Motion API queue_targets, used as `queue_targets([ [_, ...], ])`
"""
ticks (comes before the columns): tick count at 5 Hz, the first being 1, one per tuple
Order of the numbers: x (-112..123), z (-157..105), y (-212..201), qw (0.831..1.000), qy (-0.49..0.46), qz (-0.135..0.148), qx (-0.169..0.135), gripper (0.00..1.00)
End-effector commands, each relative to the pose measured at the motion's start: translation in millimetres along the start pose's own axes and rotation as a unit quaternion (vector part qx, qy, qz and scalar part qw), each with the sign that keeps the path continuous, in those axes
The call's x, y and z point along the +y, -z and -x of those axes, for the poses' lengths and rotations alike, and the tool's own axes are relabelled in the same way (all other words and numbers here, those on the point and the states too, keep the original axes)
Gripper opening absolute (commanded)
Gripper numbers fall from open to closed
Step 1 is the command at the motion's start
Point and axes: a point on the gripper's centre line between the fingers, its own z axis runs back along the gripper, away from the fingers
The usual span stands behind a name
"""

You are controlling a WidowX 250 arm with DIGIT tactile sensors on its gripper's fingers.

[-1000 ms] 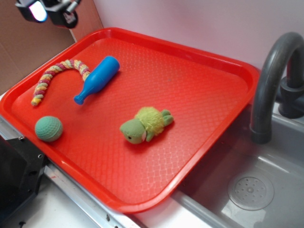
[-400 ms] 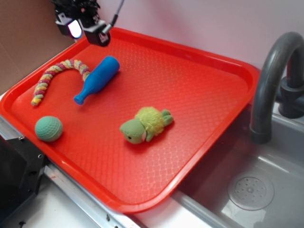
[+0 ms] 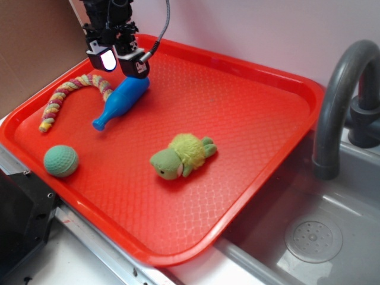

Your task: Grab the blue bottle.

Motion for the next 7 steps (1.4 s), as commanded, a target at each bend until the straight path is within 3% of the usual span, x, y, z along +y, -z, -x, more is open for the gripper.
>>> queue_targets([
  [1,-0.2,-10.3,16.7,0.999,0.013,-0.027,0.012,1.00],
  [3,-16.6,-5.6,34.5,0.998,0.045,-0.048,0.025,1.00],
  [4,-16.2,-2.1,35.9,0.997,0.037,-0.062,0.021,0.00],
  [5,-15.4,0.8,21.3,0.997,0.047,-0.068,0.012,0.00],
  [6,-32.5,1.8,-24.7,0.993,0.080,-0.082,-0.013,0.00],
  [7,-56.2,15.5,-71.9,0.991,0.101,-0.065,-0.053,0.00],
])
